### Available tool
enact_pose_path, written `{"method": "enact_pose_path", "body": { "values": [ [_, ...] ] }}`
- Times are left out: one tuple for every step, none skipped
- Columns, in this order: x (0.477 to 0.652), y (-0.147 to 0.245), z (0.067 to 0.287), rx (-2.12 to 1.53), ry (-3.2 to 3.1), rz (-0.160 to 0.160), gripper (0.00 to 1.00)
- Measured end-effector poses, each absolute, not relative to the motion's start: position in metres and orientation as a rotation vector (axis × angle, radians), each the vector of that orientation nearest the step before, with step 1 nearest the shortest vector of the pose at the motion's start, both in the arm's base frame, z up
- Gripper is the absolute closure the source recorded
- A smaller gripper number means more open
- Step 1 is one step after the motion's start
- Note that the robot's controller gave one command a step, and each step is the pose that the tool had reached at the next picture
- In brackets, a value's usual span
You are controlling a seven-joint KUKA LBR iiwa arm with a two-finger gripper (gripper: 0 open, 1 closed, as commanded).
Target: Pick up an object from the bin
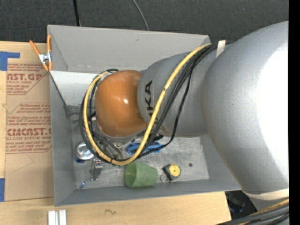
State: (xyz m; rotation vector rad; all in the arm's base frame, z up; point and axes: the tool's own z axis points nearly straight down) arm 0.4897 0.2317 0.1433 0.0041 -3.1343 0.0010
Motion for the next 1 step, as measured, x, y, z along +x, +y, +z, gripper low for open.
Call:
{"method": "enact_pose_path", "body": {
  "values": [
    [0.5152, 0.2321, 0.1322, -0.066, -3.142, -0.002, 0.00]
  ]
}}
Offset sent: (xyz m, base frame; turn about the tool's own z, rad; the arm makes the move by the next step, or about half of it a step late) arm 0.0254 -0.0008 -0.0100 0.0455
